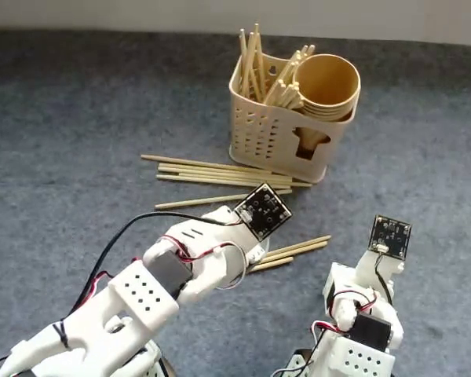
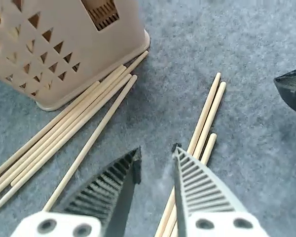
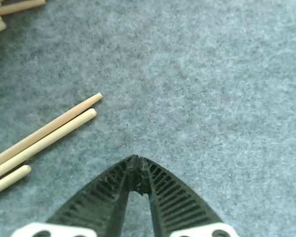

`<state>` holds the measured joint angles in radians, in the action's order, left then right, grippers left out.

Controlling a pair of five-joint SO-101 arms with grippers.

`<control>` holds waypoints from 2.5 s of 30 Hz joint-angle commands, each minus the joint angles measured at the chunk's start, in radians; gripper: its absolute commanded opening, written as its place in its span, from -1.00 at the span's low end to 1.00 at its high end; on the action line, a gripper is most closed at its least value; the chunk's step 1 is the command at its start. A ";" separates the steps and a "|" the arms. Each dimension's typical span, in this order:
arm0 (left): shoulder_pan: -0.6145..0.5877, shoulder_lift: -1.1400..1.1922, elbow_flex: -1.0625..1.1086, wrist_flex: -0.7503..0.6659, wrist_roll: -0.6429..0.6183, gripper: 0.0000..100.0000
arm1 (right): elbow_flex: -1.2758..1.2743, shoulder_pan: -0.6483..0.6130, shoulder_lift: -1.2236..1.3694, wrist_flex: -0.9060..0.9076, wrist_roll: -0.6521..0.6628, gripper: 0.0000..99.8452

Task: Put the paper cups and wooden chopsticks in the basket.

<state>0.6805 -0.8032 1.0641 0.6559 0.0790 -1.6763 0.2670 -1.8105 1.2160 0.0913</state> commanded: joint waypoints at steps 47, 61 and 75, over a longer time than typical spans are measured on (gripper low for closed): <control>-0.166 1.204 -1.101 0.600 0.014 -0.78 | -0.153 0.010 -0.005 0.005 0.000 -0.99; -0.162 1.211 -1.104 0.601 0.014 -0.80 | -0.153 0.010 -0.005 0.005 0.000 -0.99; -0.153 1.311 -1.164 0.608 0.014 -0.80 | -0.153 0.010 -0.005 0.005 0.000 -0.99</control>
<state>0.5209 0.4580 -0.0038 1.2559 0.0836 -1.6763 0.2670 -1.8105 1.2160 0.0913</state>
